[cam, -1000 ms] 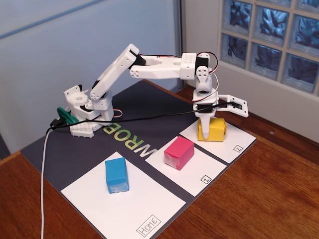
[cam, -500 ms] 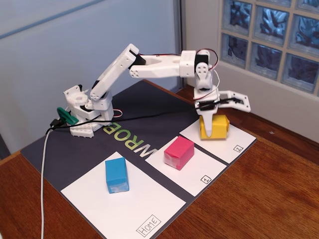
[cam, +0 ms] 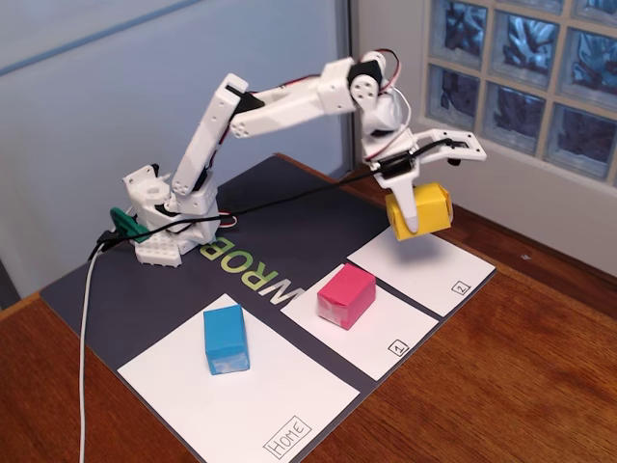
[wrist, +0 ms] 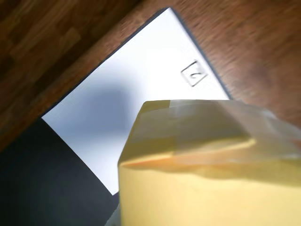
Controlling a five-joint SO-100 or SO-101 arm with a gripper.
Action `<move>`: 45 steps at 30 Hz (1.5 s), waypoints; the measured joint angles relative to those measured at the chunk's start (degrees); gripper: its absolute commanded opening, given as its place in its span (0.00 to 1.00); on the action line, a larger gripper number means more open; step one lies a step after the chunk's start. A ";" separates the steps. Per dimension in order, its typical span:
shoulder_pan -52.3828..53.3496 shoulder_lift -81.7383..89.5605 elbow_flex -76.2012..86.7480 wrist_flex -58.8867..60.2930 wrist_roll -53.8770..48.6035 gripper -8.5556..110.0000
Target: Move box yellow to home
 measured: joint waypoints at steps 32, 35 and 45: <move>38.41 8.17 3.08 6.94 0.26 0.07; 40.78 4.66 3.08 5.54 0.00 0.07; 41.48 -4.39 5.10 2.20 1.41 0.07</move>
